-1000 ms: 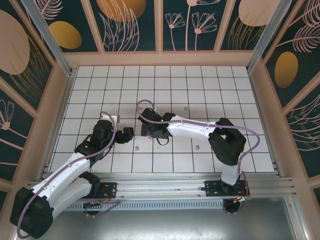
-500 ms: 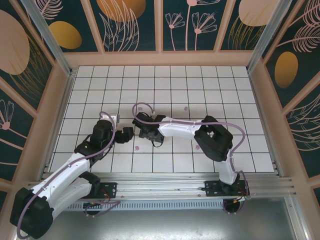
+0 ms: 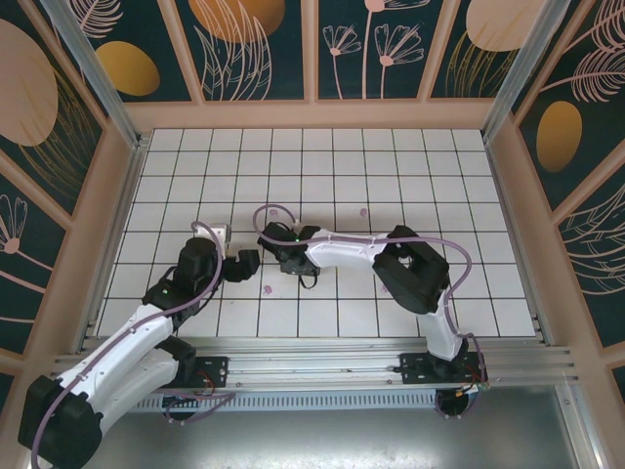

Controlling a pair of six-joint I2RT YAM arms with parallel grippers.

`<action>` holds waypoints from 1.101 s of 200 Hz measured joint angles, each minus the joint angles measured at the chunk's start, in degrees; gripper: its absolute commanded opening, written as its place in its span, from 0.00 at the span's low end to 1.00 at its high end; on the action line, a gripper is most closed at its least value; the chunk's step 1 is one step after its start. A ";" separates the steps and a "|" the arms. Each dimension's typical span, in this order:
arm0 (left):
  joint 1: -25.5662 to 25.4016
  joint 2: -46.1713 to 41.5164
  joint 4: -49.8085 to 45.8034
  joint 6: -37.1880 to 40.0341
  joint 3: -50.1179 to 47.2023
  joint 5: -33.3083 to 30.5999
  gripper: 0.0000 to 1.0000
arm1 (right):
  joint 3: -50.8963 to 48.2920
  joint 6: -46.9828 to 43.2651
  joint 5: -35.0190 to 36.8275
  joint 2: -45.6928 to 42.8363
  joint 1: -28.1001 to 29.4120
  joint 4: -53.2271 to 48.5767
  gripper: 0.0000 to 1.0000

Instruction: Insert the wireless bluetooth earbuds into the charging case

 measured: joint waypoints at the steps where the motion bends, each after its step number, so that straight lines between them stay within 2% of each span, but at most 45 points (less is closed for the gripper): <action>1: 0.00 -0.09 0.02 0.04 0.00 0.02 0.82 | -0.20 -0.52 0.04 -0.20 0.00 0.04 0.32; 23: 0.00 -3.10 1.84 1.57 -0.74 2.03 0.79 | -3.39 -7.65 0.31 -4.44 -0.02 -0.13 0.27; 46: 0.00 -7.87 5.33 5.42 -2.14 5.97 0.80 | -6.29 -17.29 -0.72 -11.87 -0.31 -0.13 0.23; 76: 0.00 -15.50 10.75 12.09 -4.17 11.78 0.86 | -8.26 -30.73 -8.39 -23.54 -3.69 0.09 0.22; 100: 0.00 -16.87 13.81 17.81 -3.82 18.18 0.86 | -8.39 -40.09 -16.59 -30.21 -7.56 -0.15 0.21; 155: 0.00 -5.40 8.92 35.43 8.92 38.97 0.84 | -3.89 -58.01 -25.27 -32.09 -8.44 -9.29 0.21; 182: 0.00 1.62 5.09 43.08 14.53 46.14 0.81 | -3.26 -64.72 -28.72 -32.24 -8.44 -12.31 0.20; 220: 0.00 8.59 2.05 49.62 16.24 53.24 0.75 | -3.30 -72.41 -34.95 -36.15 -8.44 -13.00 0.20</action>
